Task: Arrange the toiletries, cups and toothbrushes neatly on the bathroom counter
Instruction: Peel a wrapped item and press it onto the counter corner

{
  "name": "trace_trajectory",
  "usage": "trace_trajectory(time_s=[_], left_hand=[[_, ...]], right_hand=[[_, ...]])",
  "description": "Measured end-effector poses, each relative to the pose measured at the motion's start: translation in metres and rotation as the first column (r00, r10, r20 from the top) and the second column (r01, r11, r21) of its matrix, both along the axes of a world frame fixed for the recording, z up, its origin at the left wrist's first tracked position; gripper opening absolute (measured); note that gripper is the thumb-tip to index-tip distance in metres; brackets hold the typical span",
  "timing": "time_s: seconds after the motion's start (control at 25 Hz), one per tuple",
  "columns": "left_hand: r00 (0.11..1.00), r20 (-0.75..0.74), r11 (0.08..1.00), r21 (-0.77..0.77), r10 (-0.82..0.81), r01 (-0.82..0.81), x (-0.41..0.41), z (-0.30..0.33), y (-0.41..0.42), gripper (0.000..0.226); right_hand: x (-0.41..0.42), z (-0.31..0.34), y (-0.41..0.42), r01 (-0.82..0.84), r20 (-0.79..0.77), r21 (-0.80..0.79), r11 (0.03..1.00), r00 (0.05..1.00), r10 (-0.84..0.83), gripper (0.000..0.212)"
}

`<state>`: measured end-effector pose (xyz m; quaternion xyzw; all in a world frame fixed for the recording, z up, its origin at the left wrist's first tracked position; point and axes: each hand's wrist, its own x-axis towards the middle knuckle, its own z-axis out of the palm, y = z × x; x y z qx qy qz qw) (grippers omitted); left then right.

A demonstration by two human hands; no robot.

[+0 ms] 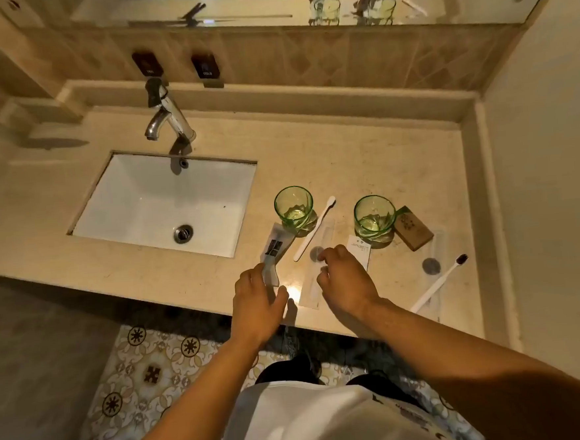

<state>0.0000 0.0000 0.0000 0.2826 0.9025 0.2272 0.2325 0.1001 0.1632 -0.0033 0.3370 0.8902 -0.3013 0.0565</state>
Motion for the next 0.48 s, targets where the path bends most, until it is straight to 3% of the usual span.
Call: trace_trajectory(time_s=[0.08,0.2,0.36,0.48], left_hand=[[1.000,0.000,1.000,0.004,-0.030,0.030,-0.012,-0.011,0.004,0.057],[0.987,0.140,0.996,0.045,-0.084,0.078,-0.019,-0.019,0.022,0.032],[0.915,0.361,0.984,0.053,-0.179,0.171,-0.021,-0.029,0.053,0.043],[0.926,0.290,0.970,0.083,-0.242,0.228,-0.024,-0.045,0.063,0.041]], right_hand=[[-0.011,-0.008,-0.003,0.111,0.051,-0.074,0.991,0.993,-0.107,0.036],[-0.023,-0.014,-0.010,0.232,0.138,-0.087,0.969,0.966,-0.218,0.034],[-0.040,-0.016,-0.013,0.400,0.186,-0.129,0.907,0.909,-0.374,0.039],[-0.047,-0.016,-0.010,0.492,0.225,-0.175,0.853,0.863,-0.452,0.044]])
